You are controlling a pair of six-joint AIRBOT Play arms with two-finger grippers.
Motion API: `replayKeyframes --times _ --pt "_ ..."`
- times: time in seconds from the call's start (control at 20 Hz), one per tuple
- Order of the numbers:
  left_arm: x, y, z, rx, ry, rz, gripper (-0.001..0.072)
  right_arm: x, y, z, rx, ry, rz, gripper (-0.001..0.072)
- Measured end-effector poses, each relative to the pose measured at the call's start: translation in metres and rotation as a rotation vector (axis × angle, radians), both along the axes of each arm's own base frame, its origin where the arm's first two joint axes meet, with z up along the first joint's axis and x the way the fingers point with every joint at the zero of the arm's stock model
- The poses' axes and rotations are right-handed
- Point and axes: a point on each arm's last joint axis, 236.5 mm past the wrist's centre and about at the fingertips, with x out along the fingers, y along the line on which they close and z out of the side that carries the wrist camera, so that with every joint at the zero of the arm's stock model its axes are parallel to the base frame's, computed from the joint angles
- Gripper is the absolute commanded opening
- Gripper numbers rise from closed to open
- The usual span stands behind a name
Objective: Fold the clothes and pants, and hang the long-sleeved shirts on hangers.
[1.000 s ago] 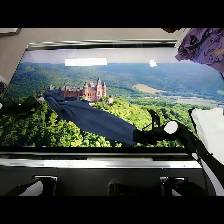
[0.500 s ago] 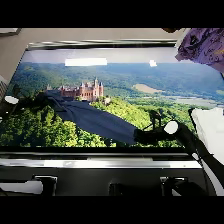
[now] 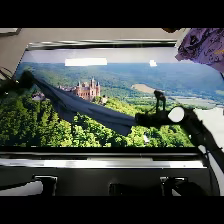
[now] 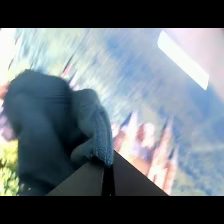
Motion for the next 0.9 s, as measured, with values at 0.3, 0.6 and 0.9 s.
replayKeyframes --times 0.3,0.6,0.9 --pt "-0.088 -0.01 0.27 0.289 -0.456 0.011 0.0013 0.046 -0.037 0.2 -0.155 -0.5 0.009 0.003" --pt "-0.258 -0.04 0.383 0.438 -0.644 0.1 0.0013 -0.038 -0.112 0.385 -0.258 -0.965 -0.169 0.003" --pt "-0.305 -0.041 0.361 0.452 -0.538 0.136 0.0013 -0.084 -0.153 0.431 -0.284 -1.091 -0.316 0.003"
